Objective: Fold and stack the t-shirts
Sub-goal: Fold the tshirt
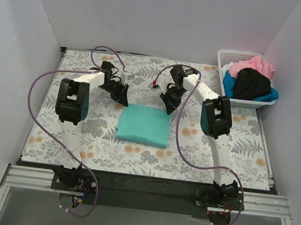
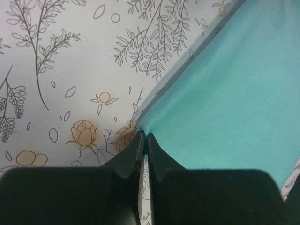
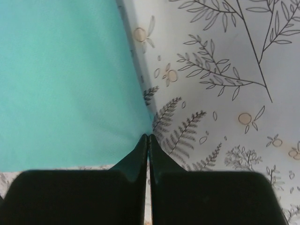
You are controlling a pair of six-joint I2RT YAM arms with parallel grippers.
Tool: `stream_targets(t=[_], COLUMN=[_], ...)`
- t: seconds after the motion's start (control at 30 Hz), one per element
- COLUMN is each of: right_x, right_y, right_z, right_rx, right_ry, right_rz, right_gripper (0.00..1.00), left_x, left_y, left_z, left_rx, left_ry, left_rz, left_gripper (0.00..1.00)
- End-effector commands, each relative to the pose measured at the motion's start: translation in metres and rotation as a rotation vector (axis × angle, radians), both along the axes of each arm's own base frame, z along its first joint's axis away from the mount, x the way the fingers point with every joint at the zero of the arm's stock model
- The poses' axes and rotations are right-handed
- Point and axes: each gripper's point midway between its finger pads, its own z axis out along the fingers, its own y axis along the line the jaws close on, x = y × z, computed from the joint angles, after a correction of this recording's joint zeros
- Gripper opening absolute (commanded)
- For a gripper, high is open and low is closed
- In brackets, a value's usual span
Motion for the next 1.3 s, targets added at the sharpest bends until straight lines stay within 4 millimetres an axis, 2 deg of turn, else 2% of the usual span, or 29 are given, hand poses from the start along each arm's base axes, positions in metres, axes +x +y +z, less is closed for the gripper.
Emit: stream_targets(t=[0.0,0.1,0.17,0.2,0.23,0.27,0.3,0.33,0.37,0.4,0.47,0.5,0.53,0.57,0.6,0.63,0.67,0.73,0.77,0.83,0.87,0.93,1.07,1.1,1.2,1.27], right_x=[0.035,0.057,0.065,0.068,0.069,0.069,0.065,0.06,0.053,0.042,0.015,-0.001,-0.023,-0.041,-0.053,-0.077,-0.09,-0.117,-0.131,-0.15,-0.15,-0.164,-0.171,-0.169,-0.167,-0.164], right_y=[-0.013,-0.016,-0.016,-0.013,-0.011,-0.009,-0.002,0.0,0.003,0.009,0.015,0.022,0.028,0.037,0.044,0.055,0.063,0.086,0.09,0.1,0.103,0.1,0.089,0.08,0.062,0.044], right_z=[-0.017,-0.014,-0.003,0.017,0.03,0.045,0.078,0.092,0.105,0.135,0.14,0.159,0.147,0.158,0.156,0.145,0.144,0.145,0.133,0.128,0.122,0.1,0.041,0.028,0.001,-0.01], right_rx=[-0.072,-0.087,-0.075,-0.043,-0.017,0.013,0.086,0.12,0.156,0.234,0.286,0.359,0.359,0.412,0.426,0.425,0.442,0.504,0.49,0.513,0.527,0.495,0.401,0.382,0.337,0.32], right_ry=[-0.093,-0.156,-0.184,-0.204,-0.216,-0.226,-0.24,-0.236,-0.23,-0.237,-0.143,-0.115,-0.028,0.02,0.065,0.154,0.199,0.303,0.408,0.519,0.521,0.639,0.745,0.755,0.786,0.798], right_rz=[-0.076,-0.139,-0.166,-0.191,-0.204,-0.22,-0.233,-0.24,-0.245,-0.234,-0.246,-0.228,-0.232,-0.21,-0.204,-0.2,-0.19,-0.149,-0.192,-0.189,-0.186,-0.223,-0.306,-0.339,-0.409,-0.467], right_gripper=[0.01,0.01,0.17,0.42,0.58,0.72,0.85,0.97,0.98,0.98,0.98,0.98,0.98,0.98,0.98,0.98,0.98,0.98,0.98,0.98,0.98,0.98,0.98,0.98,0.98,0.98], left_x=[0.026,0.034,0.04,0.042,0.045,0.045,0.044,0.041,0.029,0.02,-0.009,-0.037,-0.057,-0.066,-0.091,-0.101,-0.109,-0.13,-0.139,-0.154,-0.155,-0.159,-0.161,-0.161,-0.159,-0.152], left_y=[0.014,0.021,0.023,0.023,0.024,0.023,0.023,0.02,0.017,0.012,-0.005,-0.012,-0.022,-0.032,-0.038,-0.045,-0.055,-0.066,-0.072,-0.077,-0.078,-0.078,-0.072,-0.067,-0.042,-0.024], left_z=[-0.009,-0.015,-0.003,0.007,0.02,0.045,0.06,0.075,0.079,0.106,0.13,0.137,0.144,0.149,0.144,0.144,0.144,0.13,0.126,0.111,0.103,0.088,0.045,0.026,-0.006,-0.017], left_rx=[0.035,0.048,0.041,0.016,-0.001,-0.028,-0.047,-0.073,-0.094,-0.134,-0.264,-0.32,-0.385,-0.421,-0.445,-0.464,-0.484,-0.482,-0.484,-0.476,-0.475,-0.467,-0.409,-0.378,-0.356,-0.358], left_ry=[-0.045,-0.047,-0.062,-0.07,-0.084,-0.101,-0.112,-0.11,-0.077,-0.06,0.003,0.093,0.141,0.143,0.236,0.273,0.276,0.386,0.418,0.5,0.538,0.59,0.687,0.719,0.814,0.829], left_rz=[0.059,0.1,0.126,0.139,0.156,0.189,0.206,0.222,0.231,0.278,0.245,0.279,0.261,0.25,0.282,0.281,0.255,0.276,0.26,0.267,0.283,0.305,0.37,0.41,0.53,0.606], left_gripper=[0.0,0.0,0.01,0.08,0.14,0.29,0.37,0.39,0.59,0.61,0.66,0.78,0.81,0.82,0.83,0.84,0.84,0.84,0.84,0.84,0.84,0.83,0.81,0.8,0.78,0.77])
